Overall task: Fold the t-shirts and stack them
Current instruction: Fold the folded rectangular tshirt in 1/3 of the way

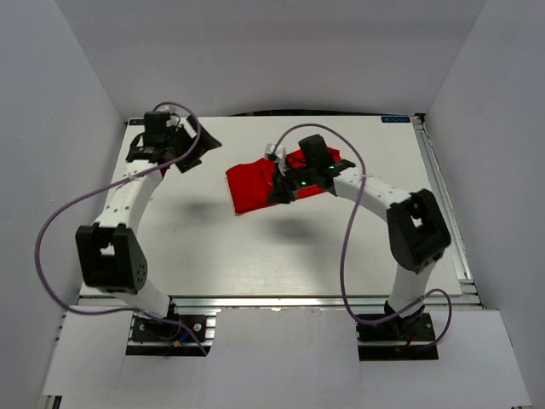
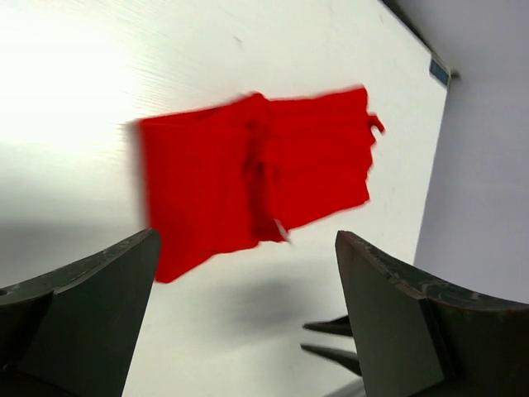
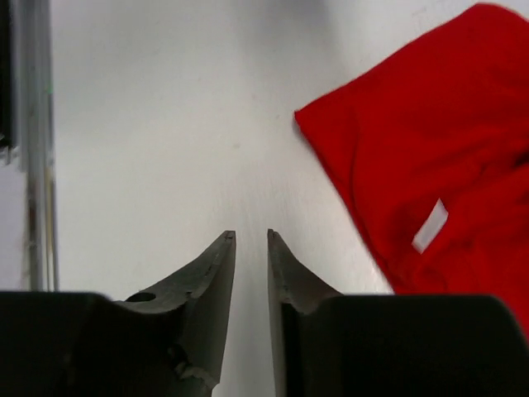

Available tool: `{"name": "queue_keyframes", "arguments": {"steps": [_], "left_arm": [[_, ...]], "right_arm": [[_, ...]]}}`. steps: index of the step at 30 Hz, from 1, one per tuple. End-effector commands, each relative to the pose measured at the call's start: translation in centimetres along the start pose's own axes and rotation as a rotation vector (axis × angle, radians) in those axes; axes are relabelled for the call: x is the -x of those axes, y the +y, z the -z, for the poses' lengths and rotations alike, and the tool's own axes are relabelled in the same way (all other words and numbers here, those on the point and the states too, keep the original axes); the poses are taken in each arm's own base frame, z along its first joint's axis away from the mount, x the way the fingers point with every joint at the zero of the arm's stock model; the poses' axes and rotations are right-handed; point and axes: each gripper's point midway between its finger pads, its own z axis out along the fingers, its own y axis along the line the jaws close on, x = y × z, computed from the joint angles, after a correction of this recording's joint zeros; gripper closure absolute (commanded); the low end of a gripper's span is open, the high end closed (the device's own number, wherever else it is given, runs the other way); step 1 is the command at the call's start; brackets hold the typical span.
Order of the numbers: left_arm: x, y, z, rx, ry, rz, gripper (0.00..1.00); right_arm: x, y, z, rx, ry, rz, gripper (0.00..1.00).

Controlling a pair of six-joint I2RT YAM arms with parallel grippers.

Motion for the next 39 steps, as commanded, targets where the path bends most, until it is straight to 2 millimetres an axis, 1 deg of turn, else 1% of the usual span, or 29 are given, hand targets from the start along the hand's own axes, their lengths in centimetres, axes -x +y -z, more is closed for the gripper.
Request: {"name": "queue_keyframes", "arguments": {"steps": [1, 2, 3, 4, 5, 6, 7, 8, 9, 11, 12, 14, 16, 18, 19, 22, 23, 26, 30, 32, 36, 39], "left_arm": [[0.5, 1.1, 4.4, 0.02, -0.088, -0.039, 0.02], [-0.7, 2.2, 4.6, 0.036, -0.073, -0.028, 0.02], [-1.1, 2.5, 5.1, 0.037, -0.076, -0.027, 0.02], [-1.3, 2.1, 6.3, 0.022, -0.095, -0.032, 0.02], [-2.4, 3.0, 6.4, 0.033, -0.079, -0.019, 0.02], [-2.6, 3.1, 6.8, 0.032, -0.084, -0.012, 0.02], [-2.9, 2.8, 7.6, 0.019, -0.096, -0.018, 0.02], [-3.6, 3.4, 7.6, 0.026, -0.086, -0.005, 0.02], [-3.9, 3.6, 7.8, 0.03, -0.088, -0.002, 0.02], [-4.3, 3.6, 8.4, 0.022, -0.095, 0.01, 0.02], [-4.9, 4.0, 8.4, 0.027, -0.086, 0.017, 0.02], [-5.2, 4.1, 8.6, 0.031, -0.084, 0.033, 0.02], [-5.7, 4.2, 8.9, 0.027, -0.083, 0.04, 0.02], [-6.0, 4.4, 9.1, 0.027, -0.083, 0.043, 0.02], [-6.2, 4.5, 9.1, 0.03, -0.08, 0.044, 0.02], [-6.4, 4.7, 9.1, 0.032, -0.077, 0.054, 0.02], [-6.5, 4.8, 9.1, 0.034, -0.074, 0.053, 0.02], [-6.8, 5.0, 8.9, 0.04, -0.068, 0.059, 0.02], [-6.9, 5.3, 8.6, 0.047, -0.059, 0.055, 0.02], [-7.0, 5.5, 8.4, 0.05, -0.05, 0.055, 0.02], [-7.3, 5.8, 8.0, 0.056, -0.041, 0.056, 0.02], [-7.7, 6.0, 7.5, 0.046, -0.026, 0.058, 0.02]], "right_arm": [[1.6, -4.3, -3.3, -0.136, -0.005, -0.059, 0.73], [3.4, -5.3, -3.6, -0.152, -0.032, -0.062, 0.74], [3.4, -6.2, -4.2, -0.165, -0.028, -0.074, 0.74], [2.3, -7.5, -5.2, -0.189, -0.004, -0.097, 0.76], [3.7, -8.2, -5.4, -0.195, -0.027, -0.082, 0.78], [2.5, -8.9, -6.5, -0.186, -0.003, -0.108, 0.78], [2.5, -9.3, -7.0, -0.181, -0.001, -0.114, 0.79], [3.7, -9.8, -7.3, -0.184, -0.019, -0.098, 0.82], [2.3, -10.0, -8.6, -0.174, 0.013, -0.12, 0.82], [2.1, -10.4, -9.6, -0.17, 0.016, -0.127, 0.83], [1.9, -10.8, -10.4, -0.175, 0.019, -0.139, 0.84], [1.8, -11.4, -11.0, -0.191, 0.014, -0.137, 0.84], [1.1, -12.4, -11.4, -0.23, 0.025, -0.137, 0.84], [0.1, -13.5, -11.1, -0.286, 0.048, -0.143, 0.84], [0.0, -13.9, -10.8, -0.304, 0.05, -0.142, 0.84], [-0.7, -15.3, -9.5, -0.356, 0.056, -0.163, 0.86], [-0.7, -15.9, -8.7, -0.384, 0.052, -0.167, 0.86], [-1.0, -16.9, -7.4, -0.412, 0.053, -0.176, 0.86], [-1.6, -17.8, -6.2, -0.441, 0.065, -0.179, 0.86], [-2.3, -17.9, -5.8, -0.446, 0.073, -0.19, 0.86], [-2.5, -18.4, -4.3, -0.47, 0.07, -0.2, 0.87], [-3.1, -19.0, -3.3, -0.493, 0.075, -0.216, 0.86]]}}
